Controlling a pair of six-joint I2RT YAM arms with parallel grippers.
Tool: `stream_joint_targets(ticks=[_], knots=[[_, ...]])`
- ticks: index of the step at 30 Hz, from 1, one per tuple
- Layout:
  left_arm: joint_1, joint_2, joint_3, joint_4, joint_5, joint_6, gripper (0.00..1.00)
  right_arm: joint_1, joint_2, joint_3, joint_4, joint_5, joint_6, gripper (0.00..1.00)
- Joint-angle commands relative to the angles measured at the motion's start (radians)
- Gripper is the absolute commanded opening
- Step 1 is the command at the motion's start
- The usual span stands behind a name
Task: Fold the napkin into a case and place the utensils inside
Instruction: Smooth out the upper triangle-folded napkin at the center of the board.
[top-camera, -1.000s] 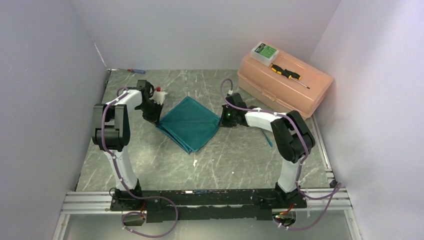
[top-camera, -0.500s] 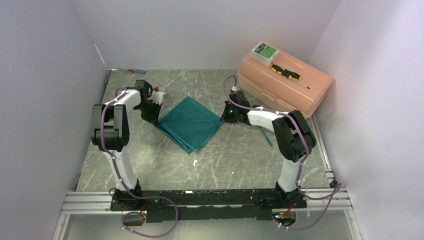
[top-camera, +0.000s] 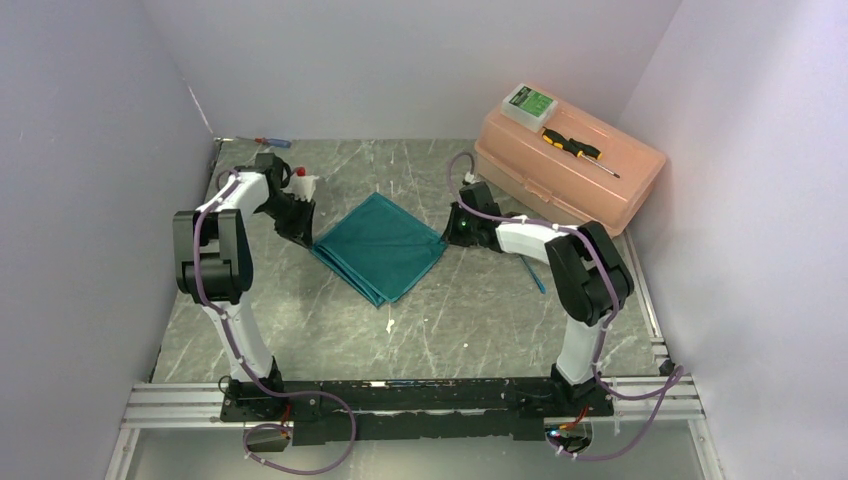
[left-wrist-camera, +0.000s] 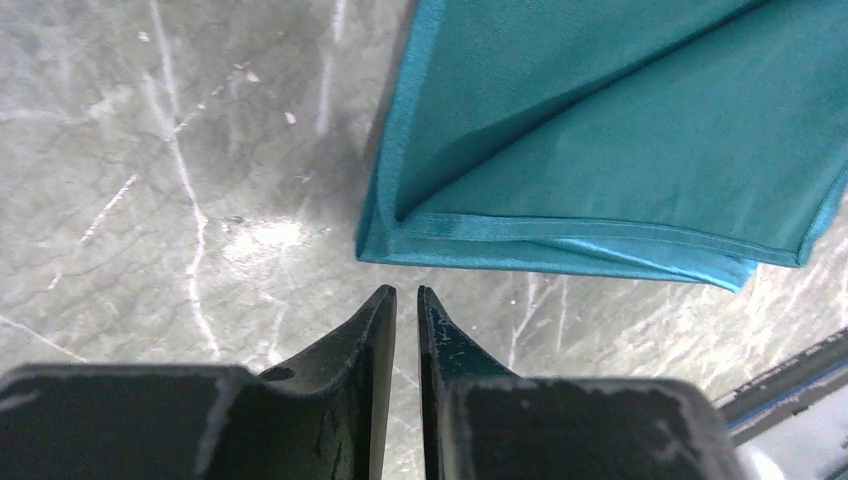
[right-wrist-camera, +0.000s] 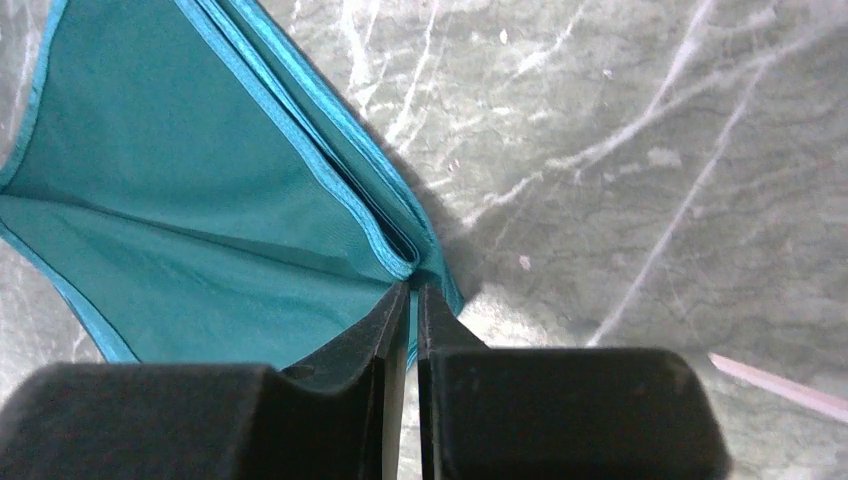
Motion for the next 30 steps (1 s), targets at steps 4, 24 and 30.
stream_joint_targets(ticks=[4,24,30], knots=[[-0.005,-0.028,0.095,-0.076,0.136,-0.021,0.2,0.013,-0.133,-0.075,0.048,0.046,0.011,0.17],[-0.085,0.065,0.037,0.044,-0.009,-0.002,0.19,0.057,-0.042,-0.016,0.046,0.002,0.047,0.41],[-0.084,0.04,-0.002,0.095,-0.061,0.004,0.17,0.056,-0.034,-0.004,0.046,-0.003,0.049,0.42]])
